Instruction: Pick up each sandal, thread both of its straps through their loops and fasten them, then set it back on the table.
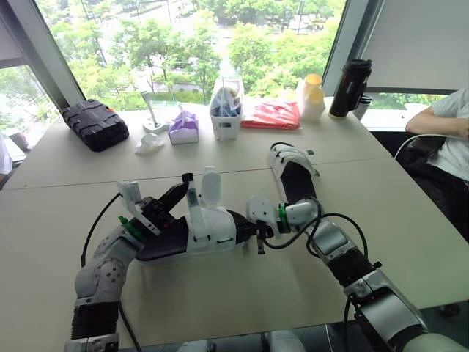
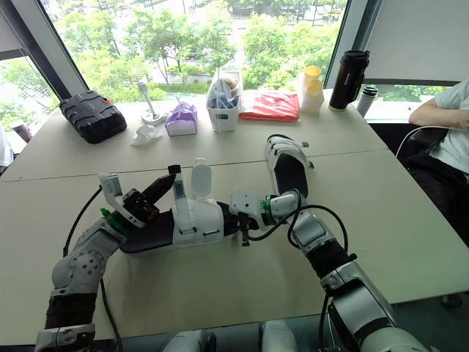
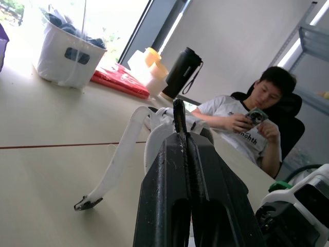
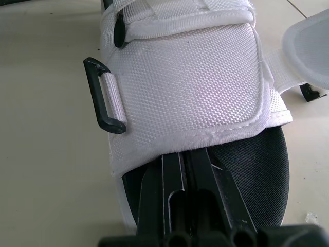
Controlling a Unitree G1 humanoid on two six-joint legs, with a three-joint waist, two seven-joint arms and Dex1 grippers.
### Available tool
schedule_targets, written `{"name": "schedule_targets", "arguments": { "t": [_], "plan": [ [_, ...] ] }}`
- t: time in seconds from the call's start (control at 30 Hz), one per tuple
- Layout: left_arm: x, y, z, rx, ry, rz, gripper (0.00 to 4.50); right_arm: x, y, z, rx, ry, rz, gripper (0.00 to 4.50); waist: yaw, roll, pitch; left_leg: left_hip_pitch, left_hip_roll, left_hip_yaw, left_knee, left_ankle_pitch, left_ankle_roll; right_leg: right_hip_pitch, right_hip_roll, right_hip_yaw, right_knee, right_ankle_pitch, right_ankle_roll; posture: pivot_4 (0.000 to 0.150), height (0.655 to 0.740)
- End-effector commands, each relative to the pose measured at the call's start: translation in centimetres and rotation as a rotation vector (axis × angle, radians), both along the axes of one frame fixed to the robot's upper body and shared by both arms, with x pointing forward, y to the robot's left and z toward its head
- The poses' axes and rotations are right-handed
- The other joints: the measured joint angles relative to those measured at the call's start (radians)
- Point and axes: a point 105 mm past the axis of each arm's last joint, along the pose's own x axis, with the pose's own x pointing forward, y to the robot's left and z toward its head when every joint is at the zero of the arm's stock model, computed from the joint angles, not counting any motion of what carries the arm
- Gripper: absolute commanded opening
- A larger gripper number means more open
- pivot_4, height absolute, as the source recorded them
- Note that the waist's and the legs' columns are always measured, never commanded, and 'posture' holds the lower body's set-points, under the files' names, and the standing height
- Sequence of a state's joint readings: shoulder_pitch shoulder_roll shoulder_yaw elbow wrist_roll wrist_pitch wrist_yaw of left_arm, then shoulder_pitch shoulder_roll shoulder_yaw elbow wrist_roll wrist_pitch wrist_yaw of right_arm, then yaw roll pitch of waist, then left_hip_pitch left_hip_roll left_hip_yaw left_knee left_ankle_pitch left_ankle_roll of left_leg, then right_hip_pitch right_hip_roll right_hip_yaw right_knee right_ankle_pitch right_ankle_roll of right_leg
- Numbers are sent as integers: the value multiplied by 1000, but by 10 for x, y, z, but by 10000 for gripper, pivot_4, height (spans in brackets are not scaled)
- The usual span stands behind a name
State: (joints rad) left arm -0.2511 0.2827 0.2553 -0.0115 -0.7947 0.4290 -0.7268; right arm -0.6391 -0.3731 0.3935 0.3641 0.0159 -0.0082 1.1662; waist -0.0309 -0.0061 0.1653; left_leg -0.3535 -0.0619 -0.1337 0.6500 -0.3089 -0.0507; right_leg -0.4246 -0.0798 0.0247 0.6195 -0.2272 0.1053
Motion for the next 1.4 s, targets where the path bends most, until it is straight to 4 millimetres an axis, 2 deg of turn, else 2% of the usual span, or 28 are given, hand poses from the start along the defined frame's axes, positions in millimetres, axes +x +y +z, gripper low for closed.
{"name": "schedule_targets", "arguments": {
  "t": [0.03, 0.4, 0.7, 0.83, 0.93, 1.03, 1.2, 1.4],
  "plan": [
    [3, 0, 7, 10, -30, 1, 535, -10, -8, -31, -102, 80, 2, 0, 0, 0, 0, 0, 0, 0, 0, 0, 0, 0, 0, 0, 0, 0, 0, 1500, 7400],
    [12, -3, -23, 73, 81, 21, 535, -12, -8, -33, -107, 82, 3, 0, 1, 0, 0, 0, 0, 0, 0, 0, 0, 0, 0, 0, 0, 0, 0, 1500, 7400],
    [8, 9, -44, 177, 211, 78, 535, -11, -10, -33, -110, 78, -4, 0, 3, 0, -1, 0, 0, 0, 0, 0, 0, 0, 0, 0, 0, 0, 0, 1500, 7400],
    [0, 18, -48, 214, 289, 87, 535, -11, -10, -33, -111, 78, -4, 0, 4, 0, -1, 1, 0, 0, 0, 0, 0, 0, 0, 0, 0, 0, 0, 1500, 7400],
    [-6, 19, -45, 201, 341, 58, 535, -11, -10, -33, -111, 77, -3, 0, 4, 0, -2, 1, 1, 0, 0, 0, 0, 0, 0, 0, 0, 0, 0, 1500, 7400],
    [-15, 22, -47, 214, 474, 9, 535, -11, -9, -33, -110, 77, -1, 0, 2, 0, -2, 1, 1, 0, 0, 0, 0, 0, 0, 0, 0, 0, 0, 1500, 7400],
    [-16, 27, -58, 316, 577, 19, 535, -9, -6, -33, -108, 75, 4, 0, -4, -1, -3, 1, 0, -1, -1, 0, 0, 0, 0, 0, 0, 0, 0, 1500, 7400],
    [-8, 30, -67, 343, 624, 60, 535, -8, -4, -32, -105, 70, 6, 0, -5, -1, -5, 2, 0, 0, -1, 1, -2, 1, 0, 0, 0, 0, 0, 1500, 7400]
  ]
}}
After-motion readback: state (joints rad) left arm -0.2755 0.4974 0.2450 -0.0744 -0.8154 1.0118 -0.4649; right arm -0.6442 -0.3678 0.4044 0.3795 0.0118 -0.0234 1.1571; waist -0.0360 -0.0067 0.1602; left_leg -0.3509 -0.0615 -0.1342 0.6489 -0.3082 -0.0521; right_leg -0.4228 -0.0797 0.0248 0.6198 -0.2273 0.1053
